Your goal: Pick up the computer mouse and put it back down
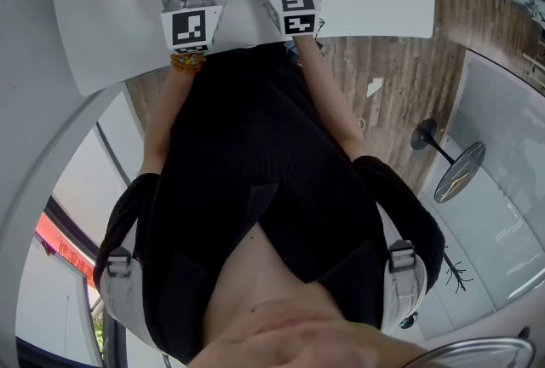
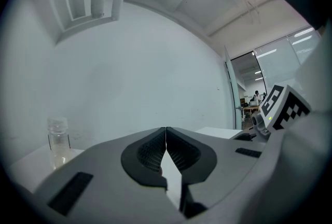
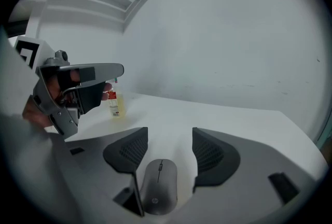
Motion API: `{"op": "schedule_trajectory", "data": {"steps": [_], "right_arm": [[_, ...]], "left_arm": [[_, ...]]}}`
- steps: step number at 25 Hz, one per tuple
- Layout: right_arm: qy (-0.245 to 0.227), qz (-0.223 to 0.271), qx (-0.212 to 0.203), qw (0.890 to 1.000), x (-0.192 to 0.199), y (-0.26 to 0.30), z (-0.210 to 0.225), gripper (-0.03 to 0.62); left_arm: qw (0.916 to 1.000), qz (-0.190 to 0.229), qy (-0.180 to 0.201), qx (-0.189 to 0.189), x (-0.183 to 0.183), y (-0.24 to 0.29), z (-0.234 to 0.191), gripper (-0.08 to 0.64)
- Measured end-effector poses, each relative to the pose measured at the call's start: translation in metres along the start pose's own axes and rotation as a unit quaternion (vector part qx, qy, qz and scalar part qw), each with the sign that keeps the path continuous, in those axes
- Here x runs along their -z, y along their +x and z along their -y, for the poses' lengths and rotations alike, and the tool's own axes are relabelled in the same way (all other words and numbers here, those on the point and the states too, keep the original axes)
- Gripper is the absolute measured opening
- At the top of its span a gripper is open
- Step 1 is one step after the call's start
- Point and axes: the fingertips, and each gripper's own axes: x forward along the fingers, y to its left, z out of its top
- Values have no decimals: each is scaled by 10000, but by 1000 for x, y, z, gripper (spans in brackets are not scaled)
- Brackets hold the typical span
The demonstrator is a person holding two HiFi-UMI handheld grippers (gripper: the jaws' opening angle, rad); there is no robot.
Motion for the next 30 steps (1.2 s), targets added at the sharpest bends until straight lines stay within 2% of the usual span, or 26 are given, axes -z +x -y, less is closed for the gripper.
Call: {"op": "schedule_trajectory", "data": {"steps": [18,22,30], "right_arm": [[240,-1065,-460,9930,53,17,-15,276],[383,-1221,-505,9905,65,21,-15,279],[370,-1549,-500,9860,81,22,-15,287]], "left_arm": [[10000,-44,4,-66,2,-4,-5,14],[10000,-48,8,-60,3,-4,-6,14],[10000,-55,-4,-57,4,-4,-5,14]]}}
